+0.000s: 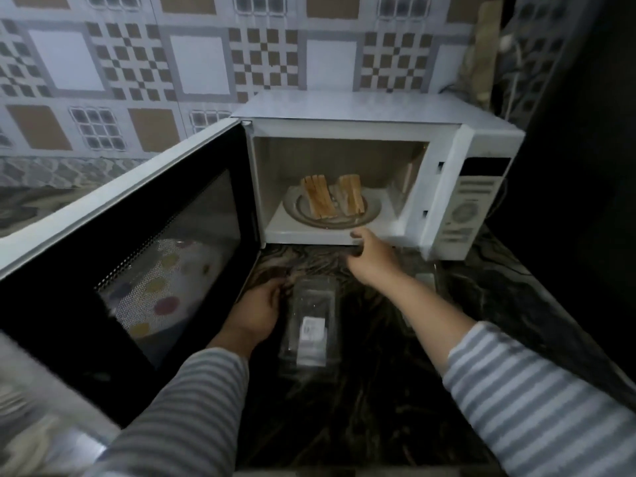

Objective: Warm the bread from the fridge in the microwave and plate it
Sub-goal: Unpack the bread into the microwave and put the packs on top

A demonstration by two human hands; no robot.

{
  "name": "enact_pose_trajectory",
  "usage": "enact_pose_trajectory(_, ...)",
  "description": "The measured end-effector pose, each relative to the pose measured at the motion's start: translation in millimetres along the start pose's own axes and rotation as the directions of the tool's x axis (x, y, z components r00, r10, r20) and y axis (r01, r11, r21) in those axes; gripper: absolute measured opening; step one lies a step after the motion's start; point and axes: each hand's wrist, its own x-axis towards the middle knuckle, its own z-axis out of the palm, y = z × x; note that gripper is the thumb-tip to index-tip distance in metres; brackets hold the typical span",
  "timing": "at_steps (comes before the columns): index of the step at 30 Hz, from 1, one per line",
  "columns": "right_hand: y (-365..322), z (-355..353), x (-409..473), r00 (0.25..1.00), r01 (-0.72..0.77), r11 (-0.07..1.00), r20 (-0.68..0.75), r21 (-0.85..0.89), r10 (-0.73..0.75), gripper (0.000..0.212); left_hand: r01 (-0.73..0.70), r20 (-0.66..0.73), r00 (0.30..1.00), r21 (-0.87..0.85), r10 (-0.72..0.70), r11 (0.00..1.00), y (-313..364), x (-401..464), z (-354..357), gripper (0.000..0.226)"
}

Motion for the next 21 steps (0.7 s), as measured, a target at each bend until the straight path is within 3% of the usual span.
enact_pose_trajectory(5,29.4,31.3,-66.2,0.997,-0.075,0.996,-0.020,0.039,0.076,0.045,-0.009,-0.047,0.999,-0.085,0.005,0.996,18.9,-39.9,-0.9,0.038)
enact_pose_trajectory(7,30.9,37.2,-74.3,0.995,-0.089,0.990,-0.038,0.106,0.094,0.042,0.058,-0.063,0.996,-0.131,-0.066,0.990,31.4,-44.7,-0.8,0.042)
enact_pose_trajectory(11,38.3,47.2,-118.2,0.981,-0.191,0.934,0.075,0.301,0.177,0.045,0.132,0.054,0.991,-0.229,-0.122,0.965,51.6,-83.6,-5.5,0.041)
enact_pose_trajectory(15,42.3,49.5,-131.8,0.963,-0.263,0.880,0.159,0.395,0.216,0.034,0.317,0.209,0.945,-0.403,-0.251,0.858,58.8,-91.7,-1.9,0.034)
enact_pose_trajectory(21,54.3,44.9,-135.8,0.954,-0.299,0.836,0.122,0.460,0.274,0.030,0.390,0.383,0.894,-0.409,-0.233,0.825,71.6,-103.0,7.5,0.064)
